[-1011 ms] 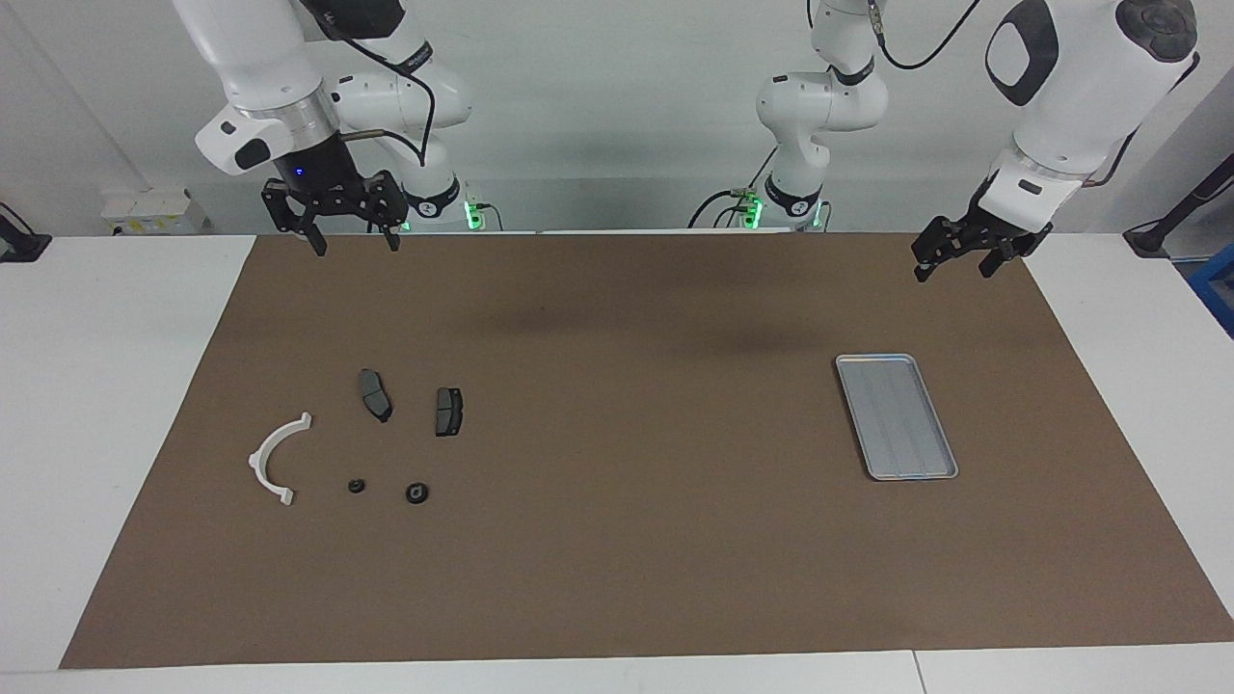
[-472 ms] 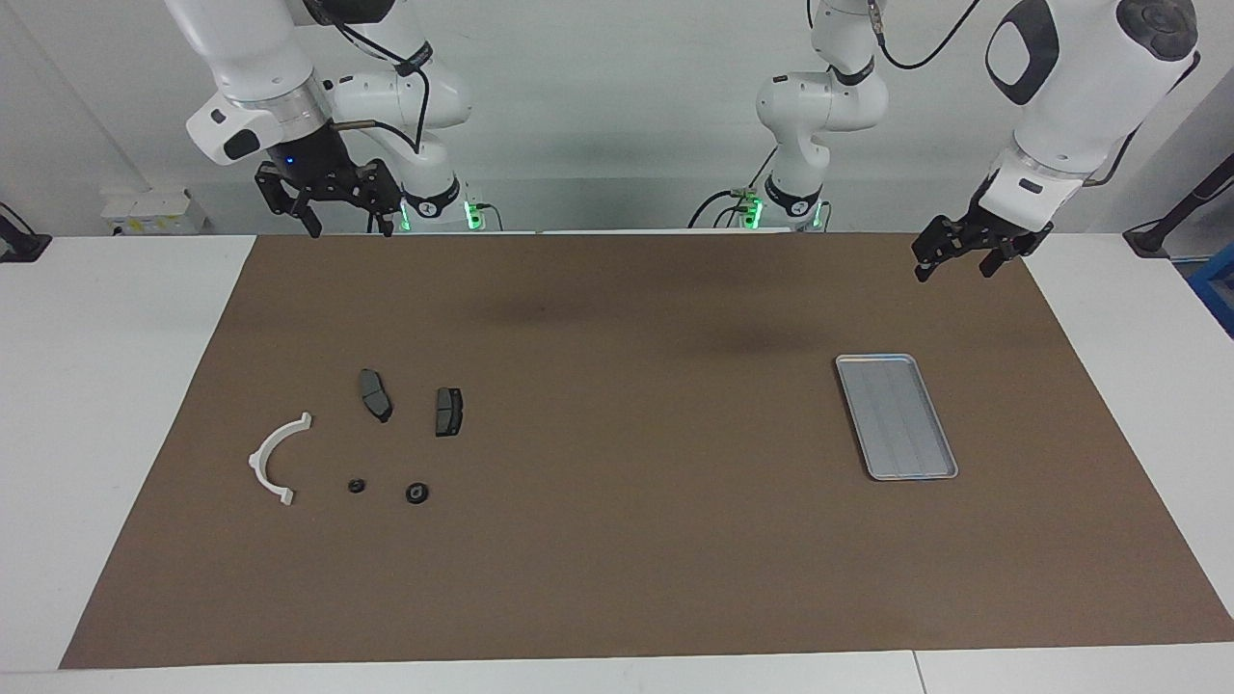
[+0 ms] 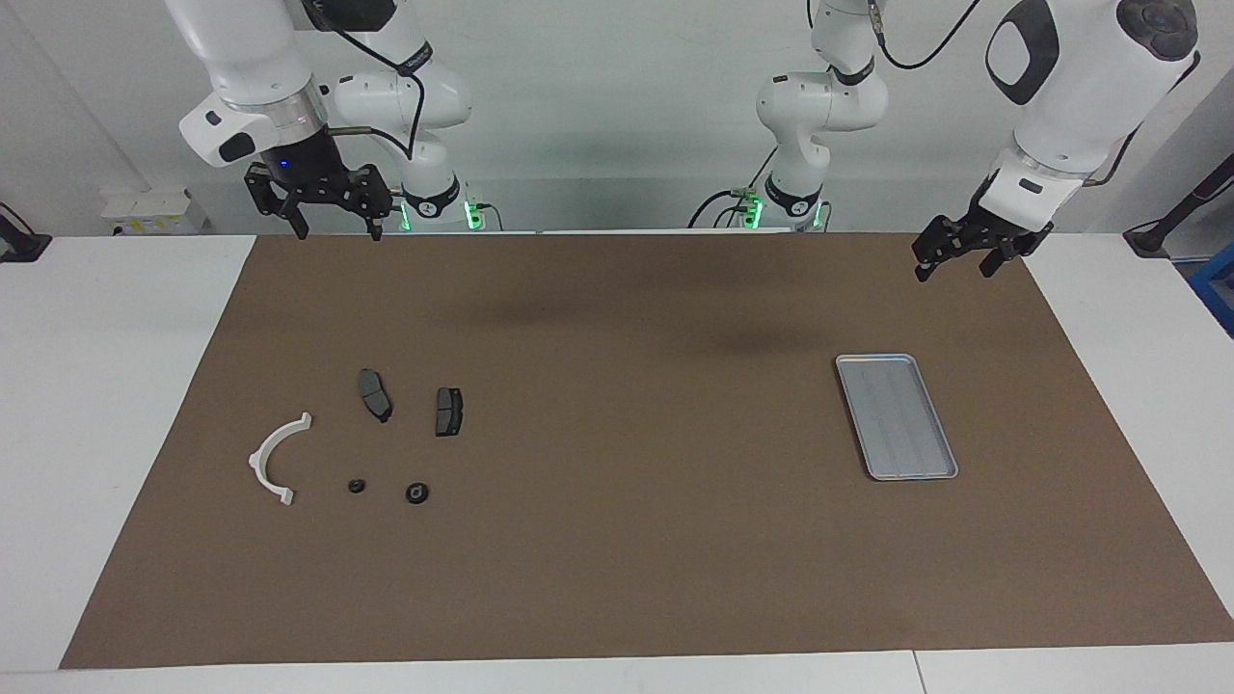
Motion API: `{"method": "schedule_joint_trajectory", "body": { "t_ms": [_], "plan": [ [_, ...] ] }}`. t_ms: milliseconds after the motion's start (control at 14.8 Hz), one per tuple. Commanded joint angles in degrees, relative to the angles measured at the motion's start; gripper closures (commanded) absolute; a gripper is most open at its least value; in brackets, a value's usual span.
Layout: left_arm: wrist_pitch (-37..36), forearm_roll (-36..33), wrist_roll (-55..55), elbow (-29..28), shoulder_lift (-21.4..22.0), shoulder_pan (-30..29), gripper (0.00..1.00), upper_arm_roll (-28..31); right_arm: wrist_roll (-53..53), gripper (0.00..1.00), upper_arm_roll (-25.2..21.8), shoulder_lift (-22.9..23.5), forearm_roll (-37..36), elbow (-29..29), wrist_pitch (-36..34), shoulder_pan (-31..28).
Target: Place bearing gear from tray to pile
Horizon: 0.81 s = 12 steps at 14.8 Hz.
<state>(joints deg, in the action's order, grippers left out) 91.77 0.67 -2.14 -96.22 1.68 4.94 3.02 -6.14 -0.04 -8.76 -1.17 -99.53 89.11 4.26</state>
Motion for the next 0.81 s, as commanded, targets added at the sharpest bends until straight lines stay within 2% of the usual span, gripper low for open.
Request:
{"method": "schedule_joint_trajectory", "body": {
  "t_ms": [0, 742],
  "plan": [
    [-0.02, -0.41, 0.56, 0.42, 0.35, -0.02, 0.00, 0.05, 1.66, 0.00, 0.49, 0.14, -0.67, 0.39, -0.69, -0.74],
    [0.42, -0.41, 0.56, 0.07, 0.70, 0.07, 0.00, 0.23, 1.48, 0.00, 0.49, 0.14, -0.58, 1.00, -1.22, -0.39]
  ]
}}
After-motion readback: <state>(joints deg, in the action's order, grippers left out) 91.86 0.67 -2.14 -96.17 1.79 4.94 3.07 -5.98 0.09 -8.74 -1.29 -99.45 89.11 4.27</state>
